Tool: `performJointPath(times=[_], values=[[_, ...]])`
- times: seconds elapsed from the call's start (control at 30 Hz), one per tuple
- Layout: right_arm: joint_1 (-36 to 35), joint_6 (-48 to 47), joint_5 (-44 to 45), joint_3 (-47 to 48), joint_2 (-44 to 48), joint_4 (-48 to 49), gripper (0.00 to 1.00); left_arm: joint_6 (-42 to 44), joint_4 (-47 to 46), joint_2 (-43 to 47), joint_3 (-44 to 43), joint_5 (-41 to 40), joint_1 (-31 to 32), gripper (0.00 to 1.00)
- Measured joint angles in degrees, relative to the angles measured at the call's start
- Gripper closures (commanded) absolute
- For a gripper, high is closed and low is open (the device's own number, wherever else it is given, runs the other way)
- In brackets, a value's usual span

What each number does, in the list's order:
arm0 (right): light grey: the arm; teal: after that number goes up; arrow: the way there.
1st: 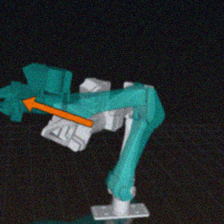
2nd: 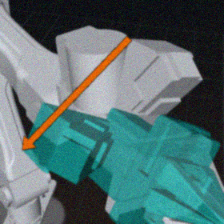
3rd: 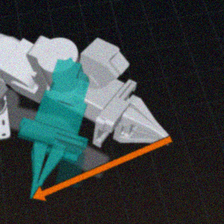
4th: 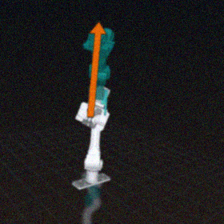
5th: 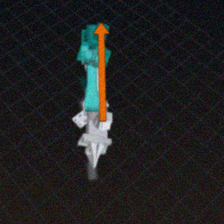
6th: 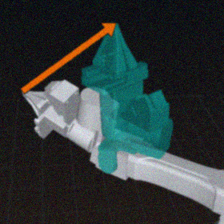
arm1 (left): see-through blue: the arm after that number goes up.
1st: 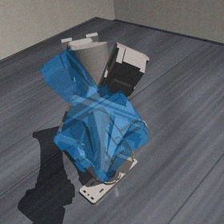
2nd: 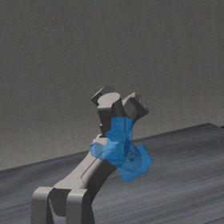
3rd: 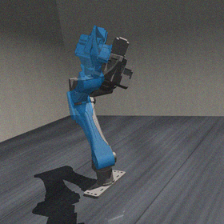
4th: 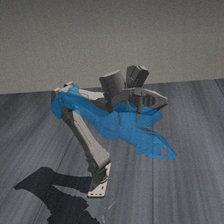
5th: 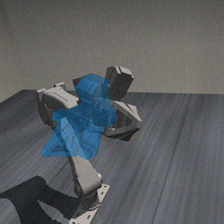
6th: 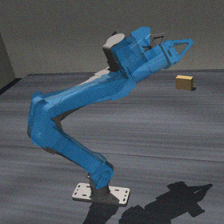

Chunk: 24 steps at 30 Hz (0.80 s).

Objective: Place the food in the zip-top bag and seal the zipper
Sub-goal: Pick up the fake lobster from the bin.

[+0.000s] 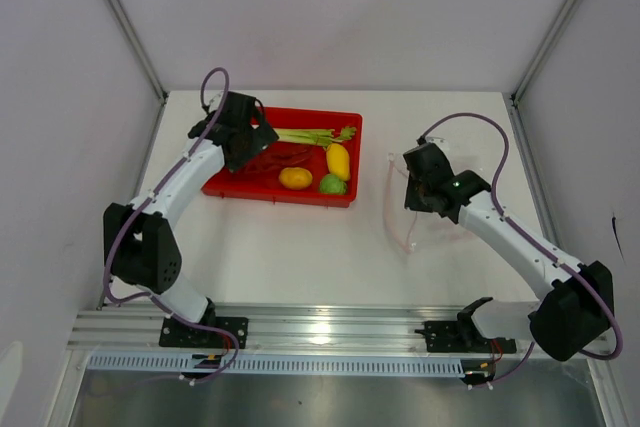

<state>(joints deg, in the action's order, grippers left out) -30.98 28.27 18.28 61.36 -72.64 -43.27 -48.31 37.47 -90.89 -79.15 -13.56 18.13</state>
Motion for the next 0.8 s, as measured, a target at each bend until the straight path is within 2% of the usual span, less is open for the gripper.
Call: performJointPath(times=[0.3,0.47,0.67,0.8], values=[[1.68,-0.42,-3.39,-1.51,-1.03,2.25,1.00,-5.97,0.33,-1.84,2.01,0.31,-9.70,0.01],[2.75,-0.48,-3.63,-1.49,-0.87,2.97,1.00,-8.55,1.31,-2.69,4.24,-0.02,-15.58,0.05],[2.73,-0.48,-4.20,-1.46,-0.74,2.95,1.00,-12.28,1.46,-3.34,4.28,-3.69,-16.02,0.12],[2.80,-0.74,-4.15,-1.46,-0.33,2.86,1.00,-14.93,1.14,-5.07,4.24,-5.70,-16.02,0.12]])
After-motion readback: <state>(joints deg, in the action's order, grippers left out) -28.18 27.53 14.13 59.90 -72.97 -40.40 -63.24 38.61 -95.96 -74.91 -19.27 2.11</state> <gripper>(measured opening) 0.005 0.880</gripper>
